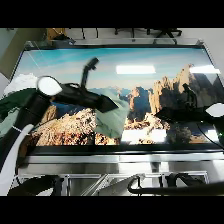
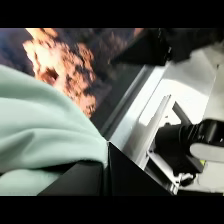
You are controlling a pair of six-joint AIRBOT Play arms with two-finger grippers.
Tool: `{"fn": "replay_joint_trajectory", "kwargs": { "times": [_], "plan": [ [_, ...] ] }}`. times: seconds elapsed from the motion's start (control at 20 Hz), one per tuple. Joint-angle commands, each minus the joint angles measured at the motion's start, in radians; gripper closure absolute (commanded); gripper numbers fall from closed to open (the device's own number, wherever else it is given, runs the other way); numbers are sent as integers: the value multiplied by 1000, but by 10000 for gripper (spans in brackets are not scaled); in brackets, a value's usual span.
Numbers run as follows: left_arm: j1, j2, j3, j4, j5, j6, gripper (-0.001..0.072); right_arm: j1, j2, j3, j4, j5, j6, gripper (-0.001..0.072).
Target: Fold the shirts.
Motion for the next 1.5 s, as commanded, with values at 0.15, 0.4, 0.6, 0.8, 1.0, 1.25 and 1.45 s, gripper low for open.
{"fn": "replay_joint_trajectory", "kwargs": {
  "times": [0.15, 0.4, 0.6, 0.8, 1.0, 1.25, 1.45],
  "plan": [
    [-80, -35, -109, 58, 1, -60, 148, -135, 21, 1, 1, 109, -44, 328],
    [100, -26, -145, 90, -174, -107, 1, -135, -103, 1, 3, 64, -113, 318],
    [228, 1, -352, 116, -42, -107, 1, -133, -262, 1, 68, -13, -202, 184],
    [289, -32, -513, 42, 243, -79, 1, -90, -420, 1, 214, -98, -362, 189],
    [257, -190, -488, -109, 270, 56, 1, 15, -520, 1, 346, -220, -488, 190],
    [150, -335, -373, -109, 210, 89, 107, 126, -598, 15, 428, -369, -564, 191],
    [143, -353, -317, -91, 185, 89, 693, 143, -651, 53, 441, -374, -564, 412]
  ]
}}
